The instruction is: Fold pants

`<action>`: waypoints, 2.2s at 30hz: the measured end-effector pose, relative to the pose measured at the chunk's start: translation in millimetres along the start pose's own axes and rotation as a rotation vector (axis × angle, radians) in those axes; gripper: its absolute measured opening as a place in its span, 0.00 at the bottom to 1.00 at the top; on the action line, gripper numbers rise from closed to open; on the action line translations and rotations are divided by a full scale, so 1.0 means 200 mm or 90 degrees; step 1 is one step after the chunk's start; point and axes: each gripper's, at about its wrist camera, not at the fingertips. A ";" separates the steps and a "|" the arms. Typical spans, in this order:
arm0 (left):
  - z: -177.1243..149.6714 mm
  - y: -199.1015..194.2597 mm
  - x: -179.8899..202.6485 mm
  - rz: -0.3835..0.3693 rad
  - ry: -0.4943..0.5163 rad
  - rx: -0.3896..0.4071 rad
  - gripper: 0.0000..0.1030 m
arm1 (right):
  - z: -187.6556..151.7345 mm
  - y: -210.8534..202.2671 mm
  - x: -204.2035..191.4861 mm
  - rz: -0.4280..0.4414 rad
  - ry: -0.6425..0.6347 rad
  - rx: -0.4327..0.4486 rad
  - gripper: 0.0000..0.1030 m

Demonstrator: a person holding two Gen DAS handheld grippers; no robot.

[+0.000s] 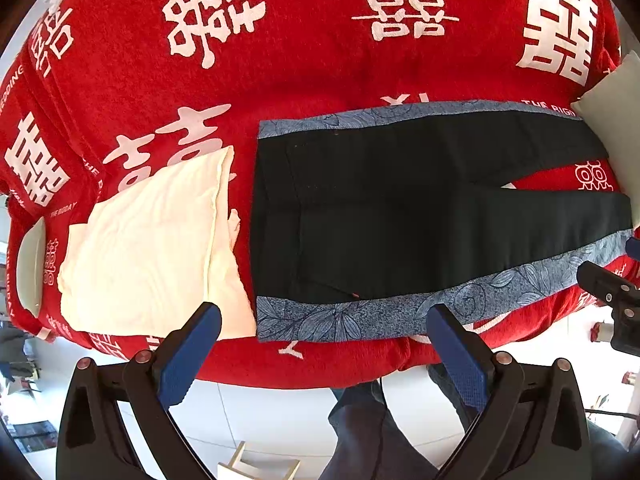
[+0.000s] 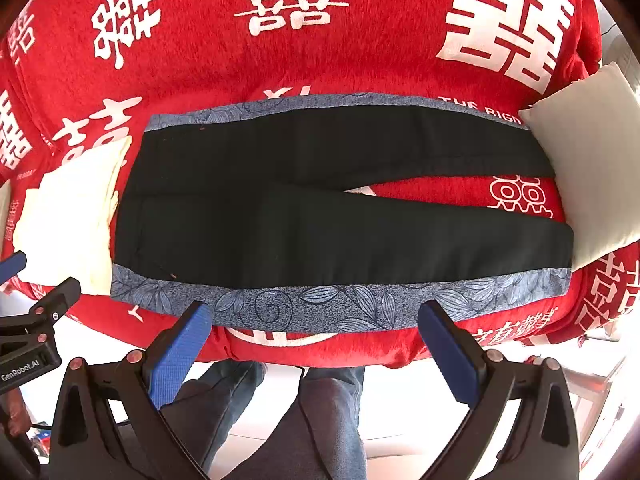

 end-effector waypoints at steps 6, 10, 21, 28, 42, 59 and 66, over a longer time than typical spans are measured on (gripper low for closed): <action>0.01 0.00 0.00 0.004 -0.003 0.000 1.00 | 0.01 0.01 0.00 0.001 -0.002 -0.002 1.00; 0.01 0.00 0.00 0.007 -0.003 0.001 1.00 | 0.01 0.01 0.00 0.002 -0.002 -0.002 1.00; 0.03 0.00 0.03 0.012 0.006 -0.001 1.00 | 0.04 0.02 0.01 0.005 -0.005 -0.001 1.00; 0.04 0.00 0.05 0.012 -0.005 -0.012 1.00 | 0.05 0.02 0.03 0.008 -0.020 -0.004 1.00; -0.02 -0.03 0.16 0.013 -0.132 -0.023 1.00 | 0.09 0.01 0.20 0.046 -0.081 -0.012 1.00; -0.28 0.47 -0.09 -0.034 -0.217 -0.070 1.00 | -0.19 0.46 0.20 0.232 0.037 -0.067 1.00; -0.46 0.79 -0.27 -0.137 -0.310 -0.061 1.00 | -0.40 0.81 0.22 0.384 0.171 -0.092 0.79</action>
Point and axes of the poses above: each gripper's, at about its wrist camera, not at the fingertips, and y roughly the way its jaws point, x to its right, z to its top, and after that the axes turned 2 degrees about -y, right-handed
